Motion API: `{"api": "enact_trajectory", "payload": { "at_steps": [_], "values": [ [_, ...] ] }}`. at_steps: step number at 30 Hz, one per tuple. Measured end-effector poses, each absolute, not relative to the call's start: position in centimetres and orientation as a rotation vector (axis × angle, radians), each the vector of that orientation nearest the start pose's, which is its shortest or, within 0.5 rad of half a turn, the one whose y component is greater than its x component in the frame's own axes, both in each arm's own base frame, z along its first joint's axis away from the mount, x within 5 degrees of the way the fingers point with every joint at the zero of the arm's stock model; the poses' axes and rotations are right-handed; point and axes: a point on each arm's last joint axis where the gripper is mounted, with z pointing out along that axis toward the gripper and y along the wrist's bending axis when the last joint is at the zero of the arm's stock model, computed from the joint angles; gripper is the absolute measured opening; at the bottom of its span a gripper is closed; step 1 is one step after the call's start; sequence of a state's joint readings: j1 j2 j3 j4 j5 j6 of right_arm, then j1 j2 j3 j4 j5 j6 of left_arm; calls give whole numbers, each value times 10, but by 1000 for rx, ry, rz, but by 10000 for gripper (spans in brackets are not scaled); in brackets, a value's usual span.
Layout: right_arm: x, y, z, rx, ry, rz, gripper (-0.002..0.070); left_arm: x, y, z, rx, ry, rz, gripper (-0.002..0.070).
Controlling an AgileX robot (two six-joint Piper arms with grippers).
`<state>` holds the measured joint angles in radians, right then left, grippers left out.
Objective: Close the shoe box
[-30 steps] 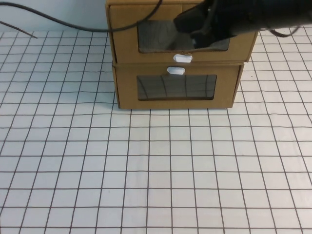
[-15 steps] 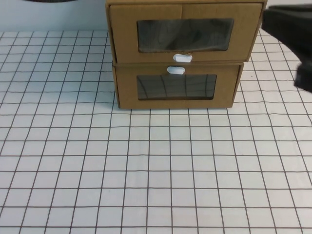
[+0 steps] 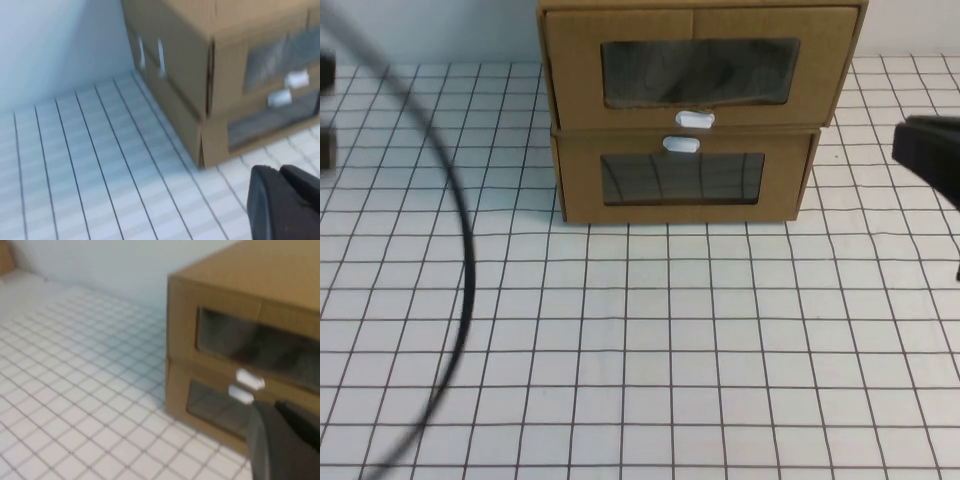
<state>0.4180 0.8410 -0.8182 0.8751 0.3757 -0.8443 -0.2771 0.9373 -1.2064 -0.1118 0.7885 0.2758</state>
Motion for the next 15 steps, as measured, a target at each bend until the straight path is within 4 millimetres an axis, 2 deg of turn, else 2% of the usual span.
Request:
{"api": "enact_trajectory", "payload": {
  "at_steps": [3,7,11,15],
  "values": [
    [149,92,373,-582,1773,529,-13,140,-47,393,486,1977,-145,-2],
    [143,89,364,-621,1894,519,-13,115,-39,339,429,2005,-172,-2],
    [125,84,367,-656,1906,528,-13,100,-34,314,386,1935,-182,-2],
    [106,77,374,-667,1859,532,-13,99,-33,299,372,1918,-183,-2]
  ]
}}
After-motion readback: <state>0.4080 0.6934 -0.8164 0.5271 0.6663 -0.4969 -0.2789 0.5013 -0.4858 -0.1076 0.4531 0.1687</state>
